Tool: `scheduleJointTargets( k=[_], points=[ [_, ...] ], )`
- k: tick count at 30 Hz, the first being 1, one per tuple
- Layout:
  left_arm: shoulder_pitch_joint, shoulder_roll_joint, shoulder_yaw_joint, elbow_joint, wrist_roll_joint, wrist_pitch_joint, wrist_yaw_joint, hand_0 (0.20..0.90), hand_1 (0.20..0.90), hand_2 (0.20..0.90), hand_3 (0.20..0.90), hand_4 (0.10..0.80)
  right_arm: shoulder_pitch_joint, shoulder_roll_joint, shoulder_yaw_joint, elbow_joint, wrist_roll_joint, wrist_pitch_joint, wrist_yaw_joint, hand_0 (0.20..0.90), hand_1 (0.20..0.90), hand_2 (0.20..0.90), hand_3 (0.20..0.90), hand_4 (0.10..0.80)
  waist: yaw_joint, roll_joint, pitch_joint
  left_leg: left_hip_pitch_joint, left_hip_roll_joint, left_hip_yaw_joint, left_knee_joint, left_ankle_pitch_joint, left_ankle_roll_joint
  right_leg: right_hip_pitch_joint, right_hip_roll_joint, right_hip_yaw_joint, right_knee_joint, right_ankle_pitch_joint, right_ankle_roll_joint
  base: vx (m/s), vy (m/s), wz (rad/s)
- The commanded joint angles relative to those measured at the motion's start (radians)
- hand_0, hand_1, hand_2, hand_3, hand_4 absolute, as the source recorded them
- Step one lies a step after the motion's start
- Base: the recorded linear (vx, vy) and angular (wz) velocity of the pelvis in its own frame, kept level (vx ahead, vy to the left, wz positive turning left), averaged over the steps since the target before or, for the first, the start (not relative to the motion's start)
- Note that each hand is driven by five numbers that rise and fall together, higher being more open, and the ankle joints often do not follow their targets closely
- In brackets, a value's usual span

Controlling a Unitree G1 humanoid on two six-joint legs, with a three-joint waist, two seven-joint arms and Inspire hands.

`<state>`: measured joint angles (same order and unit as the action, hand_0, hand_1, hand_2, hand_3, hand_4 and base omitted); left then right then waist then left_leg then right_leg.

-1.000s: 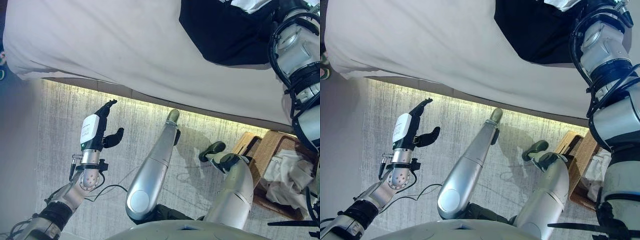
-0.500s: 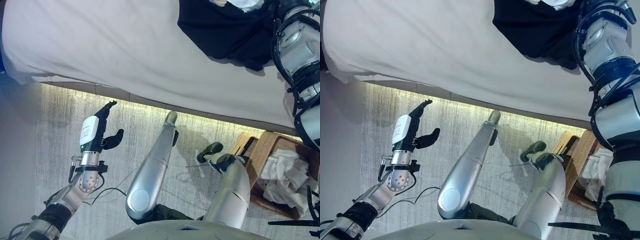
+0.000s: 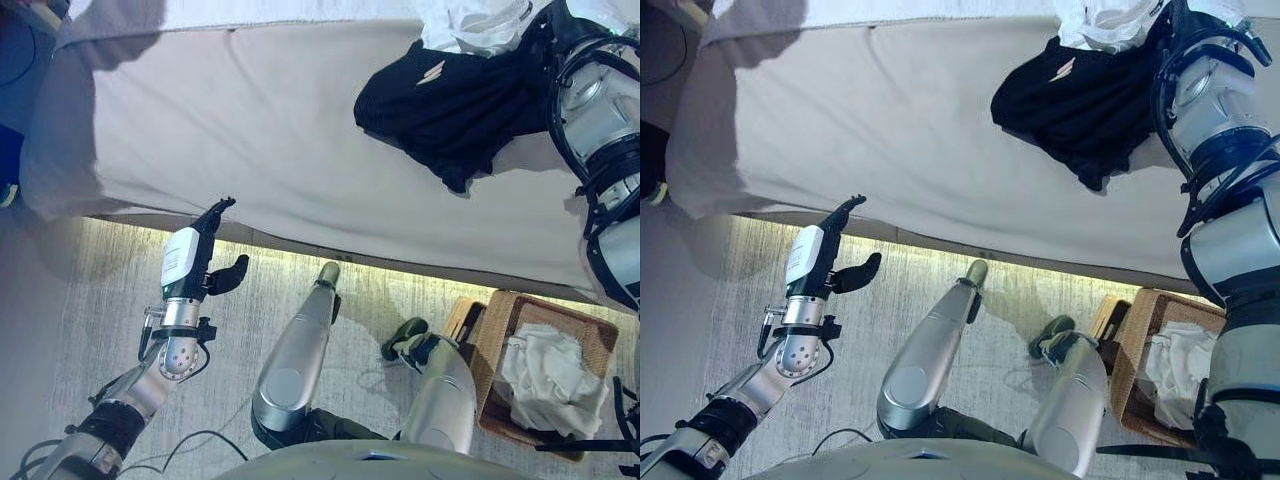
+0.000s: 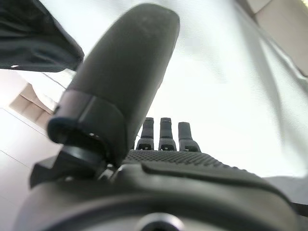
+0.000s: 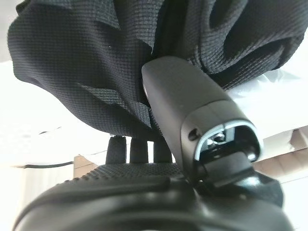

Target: Pick up the clothes from the bed and place them into the basket

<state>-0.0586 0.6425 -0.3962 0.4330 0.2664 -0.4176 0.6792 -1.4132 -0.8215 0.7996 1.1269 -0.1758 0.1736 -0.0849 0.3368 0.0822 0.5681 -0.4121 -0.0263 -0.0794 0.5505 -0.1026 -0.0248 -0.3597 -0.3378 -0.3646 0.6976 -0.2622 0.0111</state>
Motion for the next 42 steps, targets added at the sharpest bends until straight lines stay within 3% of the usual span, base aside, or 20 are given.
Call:
scheduleJointTargets(
  k=[1,12,26,35,42],
  points=[
    [-0.008,0.018,0.048,-0.011,0.002,-0.041,0.026,0.900,0.900,0.900,0.900,0.800,-0.081,-0.135,-0.014,-0.020,-0.018,-0.028,-0.033,0.300,0.300,0.300,0.200,0.100,-0.009,-0.033,-0.054,0.060,-0.009,0.033,-0.036,-0.050,0.027,0.091,0.066,-0.009,-0.009,0.002,-0.028,0.047,0.013,-0.13],
    [-0.034,0.009,0.030,0.015,0.003,-0.025,0.015,0.900,0.900,0.900,0.900,0.800,-0.025,-0.189,-0.059,0.003,0.003,-0.034,0.002,0.300,0.300,0.300,0.200,0.100,-0.057,-0.059,-0.106,0.149,0.029,0.068,-0.153,-0.002,0.025,0.172,0.088,0.005,-0.178,0.086,-0.009,0.012,0.019,-0.14],
    [-0.071,0.011,0.011,0.036,-0.016,-0.007,0.003,0.900,0.900,0.900,0.900,0.800,0.039,-0.294,-0.092,0.039,-0.054,0.081,0.072,0.300,0.300,0.300,0.200,0.100,-0.121,-0.095,-0.105,0.190,0.060,0.119,-0.207,0.011,0.017,0.199,0.126,0.058,-0.296,0.137,0.012,0.021,-0.003,-0.12],
    [-0.063,0.007,0.009,0.044,-0.022,0.000,-0.002,0.900,0.900,0.900,0.900,0.800,-0.012,-0.359,-0.059,0.021,-0.064,0.128,0.061,0.300,0.300,0.300,0.200,0.100,-0.140,-0.121,-0.123,0.216,0.069,0.126,-0.242,0.017,0.006,0.224,0.146,0.067,-0.347,0.147,0.013,0.028,-0.011,-0.09],
    [-0.077,0.007,0.009,0.047,-0.029,0.004,-0.010,0.900,0.900,0.900,0.900,0.800,-0.033,-0.369,-0.059,0.001,0.024,0.099,0.105,0.300,0.300,0.300,0.200,0.100,-0.143,-0.129,-0.127,0.208,0.069,0.123,-0.280,0.042,-0.004,0.212,0.160,0.071,-0.377,0.160,0.019,0.008,-0.024,-0.04]
  ],
)
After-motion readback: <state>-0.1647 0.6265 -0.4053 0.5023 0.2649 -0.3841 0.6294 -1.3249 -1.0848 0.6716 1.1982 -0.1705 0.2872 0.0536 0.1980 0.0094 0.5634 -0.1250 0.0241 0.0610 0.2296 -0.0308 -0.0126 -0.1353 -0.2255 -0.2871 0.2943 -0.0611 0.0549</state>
